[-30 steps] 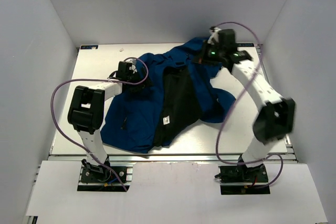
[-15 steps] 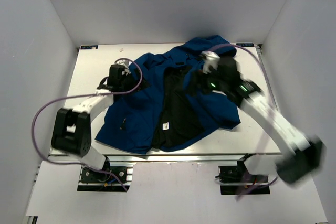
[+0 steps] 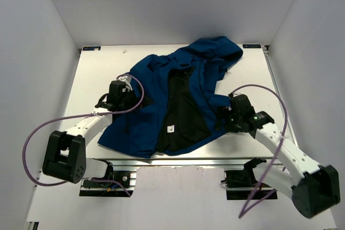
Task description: Zip up the jacket
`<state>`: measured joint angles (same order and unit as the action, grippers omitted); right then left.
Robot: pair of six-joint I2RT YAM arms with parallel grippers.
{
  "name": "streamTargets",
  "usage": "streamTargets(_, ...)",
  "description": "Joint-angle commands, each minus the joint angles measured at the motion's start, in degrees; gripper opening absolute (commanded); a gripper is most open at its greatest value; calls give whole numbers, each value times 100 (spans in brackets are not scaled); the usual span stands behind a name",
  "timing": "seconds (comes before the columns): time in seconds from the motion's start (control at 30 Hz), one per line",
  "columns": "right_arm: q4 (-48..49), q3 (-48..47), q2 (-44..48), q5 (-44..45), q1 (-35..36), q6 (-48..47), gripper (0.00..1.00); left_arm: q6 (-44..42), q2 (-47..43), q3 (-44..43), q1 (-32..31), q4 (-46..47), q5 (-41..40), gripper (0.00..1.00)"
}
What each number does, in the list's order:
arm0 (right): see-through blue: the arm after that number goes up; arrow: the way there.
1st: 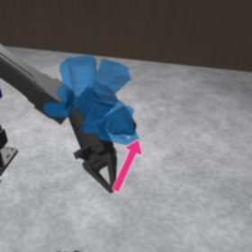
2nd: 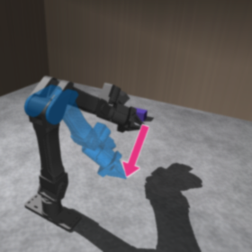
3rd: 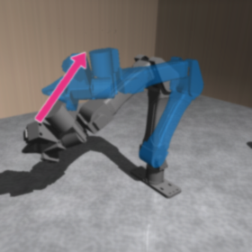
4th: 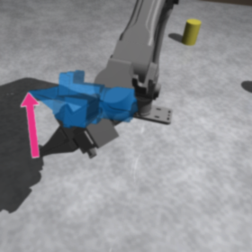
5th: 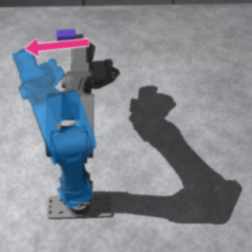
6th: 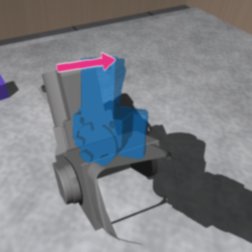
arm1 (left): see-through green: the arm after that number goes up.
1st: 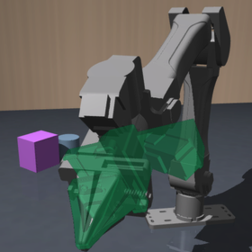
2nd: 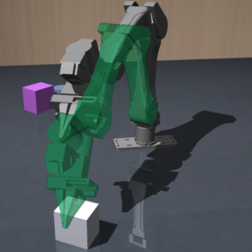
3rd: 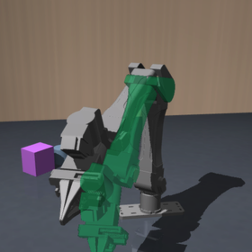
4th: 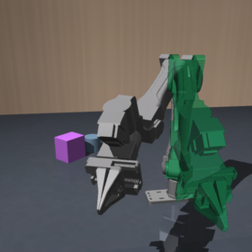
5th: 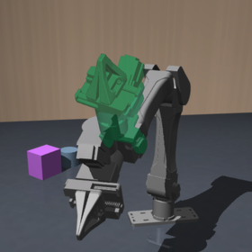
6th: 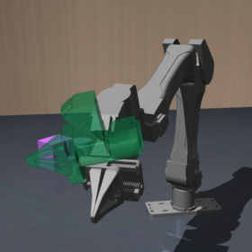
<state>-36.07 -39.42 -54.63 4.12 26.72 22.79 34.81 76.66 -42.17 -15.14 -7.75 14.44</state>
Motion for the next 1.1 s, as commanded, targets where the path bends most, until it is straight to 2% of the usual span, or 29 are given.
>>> streamTargets(0.0,116,56,-327,442,-307,306,89,26,-485,227,-16,-130,51,98)
streamTargets(0.13,776,197,-618,353,-387,-37,89,-44,-678,534,-16,-253,-125,98)
streamTargets(0.27,1409,242,-970,-148,-492,-529,90,-44,-697,728,-16,-236,-152,98)
streamTargets(0.5,1911,303,-1673,97,-554,-829,89,-79,-881,807,-16,-183,-178,98)
streamTargets(0.77,2482,576,-1665,-359,-563,-1188,88,-115,-838,728,-16,-227,-239,98)
streamTargets(0.87,2186,419,-1717,-692,-563,-1206,69,-132,-828,640,-24,-280,-222,98)
streamTargets(0.9,2018,348,-1691,-745,-571,-1154,42,-132,-846,640,-16,-271,-231,98)
streamTargets(1.0,1158,58,-1367,-913,-563,-787,5,-115,-846,579,-16,-280,-275,98)
streamTargets(1.03,703,-65,-1096,-1000,-563,-706,0,-106,-855,570,-16,-271,-275,98)
streamTargets(1.07,698,-66,-946,-1079,-554,-653,0,-106,-837,561,-16,-271,-275,98)
